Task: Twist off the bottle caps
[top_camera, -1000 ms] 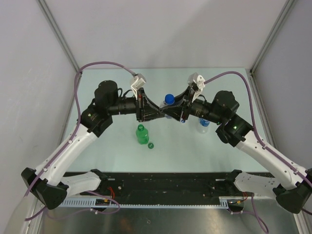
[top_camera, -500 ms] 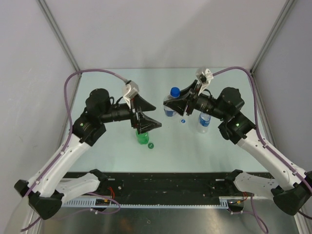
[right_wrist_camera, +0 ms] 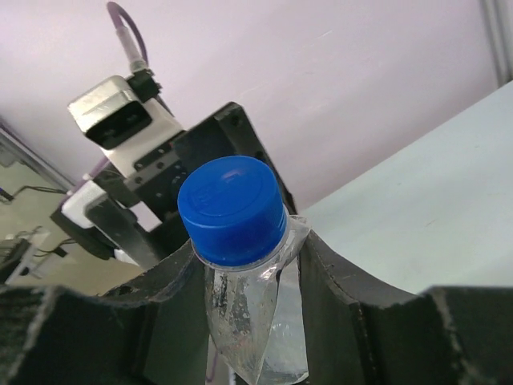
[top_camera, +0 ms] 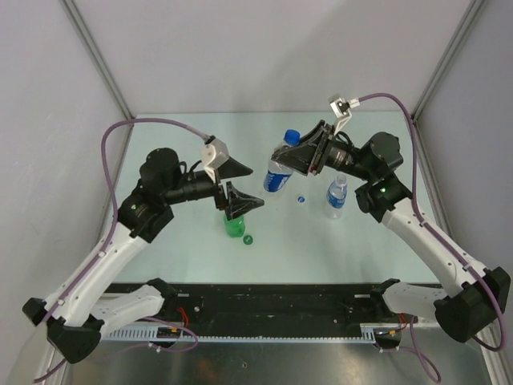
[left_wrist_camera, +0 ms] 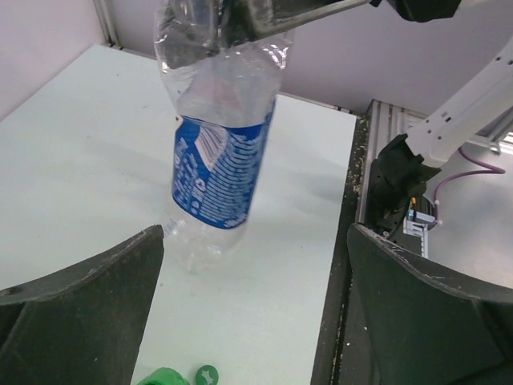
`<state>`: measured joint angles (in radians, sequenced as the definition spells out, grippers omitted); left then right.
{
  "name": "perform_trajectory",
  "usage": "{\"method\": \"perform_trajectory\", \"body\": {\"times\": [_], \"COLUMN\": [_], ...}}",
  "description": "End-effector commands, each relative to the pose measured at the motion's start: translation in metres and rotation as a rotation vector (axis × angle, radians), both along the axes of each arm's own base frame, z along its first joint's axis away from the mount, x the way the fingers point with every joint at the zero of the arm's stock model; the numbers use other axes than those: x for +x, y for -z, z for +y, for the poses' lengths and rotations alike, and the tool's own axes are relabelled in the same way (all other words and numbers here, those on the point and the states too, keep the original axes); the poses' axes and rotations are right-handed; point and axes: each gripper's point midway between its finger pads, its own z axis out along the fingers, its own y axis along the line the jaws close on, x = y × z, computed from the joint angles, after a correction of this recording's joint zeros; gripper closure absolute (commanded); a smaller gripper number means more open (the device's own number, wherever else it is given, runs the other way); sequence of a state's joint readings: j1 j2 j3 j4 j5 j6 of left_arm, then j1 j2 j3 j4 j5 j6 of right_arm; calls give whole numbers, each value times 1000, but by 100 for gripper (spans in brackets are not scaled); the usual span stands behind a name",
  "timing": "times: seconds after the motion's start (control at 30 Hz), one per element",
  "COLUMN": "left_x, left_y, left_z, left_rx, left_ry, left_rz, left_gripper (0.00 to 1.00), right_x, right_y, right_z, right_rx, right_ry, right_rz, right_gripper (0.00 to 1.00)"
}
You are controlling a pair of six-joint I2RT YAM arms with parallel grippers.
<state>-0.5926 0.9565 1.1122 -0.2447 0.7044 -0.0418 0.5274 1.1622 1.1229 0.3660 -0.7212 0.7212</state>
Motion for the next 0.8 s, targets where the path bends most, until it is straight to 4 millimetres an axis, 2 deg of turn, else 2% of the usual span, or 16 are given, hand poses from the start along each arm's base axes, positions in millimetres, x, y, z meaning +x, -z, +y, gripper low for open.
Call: {"method": "perform_trajectory", "body": {"times": [0.0, 0.27, 0.47, 0.53, 0.6, 0.7, 0.77], "left_x": [21, 38, 51, 53, 54, 53, 52], "left_y": [-14, -11, 2, 4, 5, 8, 11], "left_z": [-5, -28, -49, -57, -64, -71, -71], "left_rx": [-19, -27, -9, -10, -12, -11, -9], "left_ry": [-44, -24, -41, -30, -7, 20, 25], "left_rz": [-86, -64, -62, -60, -59, -42, -38], "left_gripper": [0, 1, 1, 4, 17, 49, 64], "right_x": [-14, -10, -9, -9, -10, -11, -12], "right_y": [-27, -21, -21, -20, -19, -17, -16], "right_z": [1, 4, 5, 6, 7, 7, 7], "right_rx": [77, 72, 74, 72, 69, 60, 52], "right_ry": [-99, -109, -109, -112, -118, -124, -123], "right_rz": [7, 48, 59, 61, 61, 58, 53], "right_gripper": [88, 88, 88, 87, 86, 84, 82]}}
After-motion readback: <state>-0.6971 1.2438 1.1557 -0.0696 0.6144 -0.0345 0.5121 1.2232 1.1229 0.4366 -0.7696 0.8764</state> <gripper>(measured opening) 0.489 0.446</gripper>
